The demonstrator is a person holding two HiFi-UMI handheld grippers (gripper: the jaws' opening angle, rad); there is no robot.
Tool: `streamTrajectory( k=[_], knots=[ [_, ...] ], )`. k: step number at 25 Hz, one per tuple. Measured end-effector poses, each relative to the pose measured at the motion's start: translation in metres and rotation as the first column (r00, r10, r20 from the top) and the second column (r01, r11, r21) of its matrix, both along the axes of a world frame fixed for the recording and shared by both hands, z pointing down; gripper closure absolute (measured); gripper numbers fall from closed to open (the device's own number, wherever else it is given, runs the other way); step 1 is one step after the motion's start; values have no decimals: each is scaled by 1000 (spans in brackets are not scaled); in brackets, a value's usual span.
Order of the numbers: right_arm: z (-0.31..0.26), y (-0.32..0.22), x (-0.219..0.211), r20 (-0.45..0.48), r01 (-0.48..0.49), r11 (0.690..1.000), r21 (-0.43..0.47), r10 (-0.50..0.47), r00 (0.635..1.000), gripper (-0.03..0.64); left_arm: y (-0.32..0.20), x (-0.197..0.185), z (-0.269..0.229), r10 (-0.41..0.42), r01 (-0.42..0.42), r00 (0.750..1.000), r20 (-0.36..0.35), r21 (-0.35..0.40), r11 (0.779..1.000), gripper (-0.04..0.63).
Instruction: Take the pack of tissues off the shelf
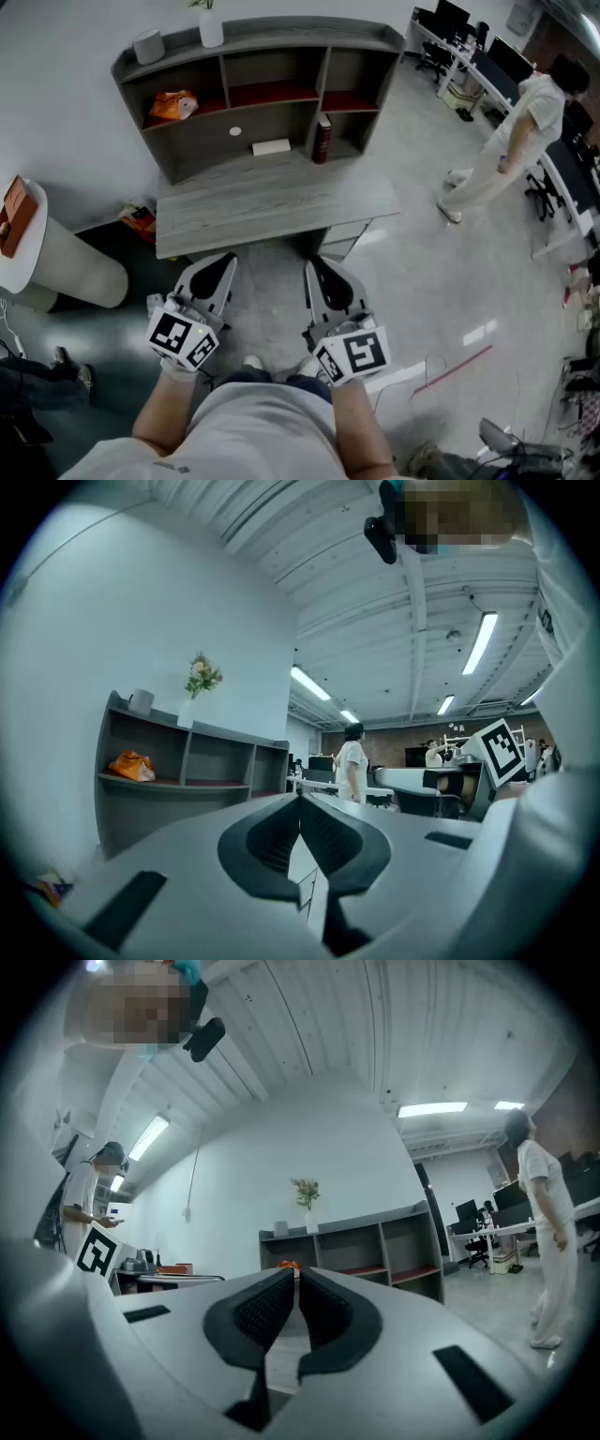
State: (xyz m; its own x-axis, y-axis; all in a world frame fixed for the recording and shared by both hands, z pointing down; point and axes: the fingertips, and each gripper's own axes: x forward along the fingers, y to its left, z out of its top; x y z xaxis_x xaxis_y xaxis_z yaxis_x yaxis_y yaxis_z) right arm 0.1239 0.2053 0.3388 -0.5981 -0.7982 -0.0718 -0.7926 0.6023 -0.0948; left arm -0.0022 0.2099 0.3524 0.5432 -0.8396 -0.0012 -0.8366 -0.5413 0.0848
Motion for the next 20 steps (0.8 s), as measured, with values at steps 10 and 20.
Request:
streamTrajectory(
  k=[10,20],
  knots=[
    [8,-15,-57,-23,-8,1000,-16,8,1000,586,-19,-53,6,16,-17,1000,-8,-16,1000,578],
    [21,-29,-85,58,-48,998,-30,49,997,584,-31,-101,24,11,-12,1000,-9,-41,999,578]
  ],
)
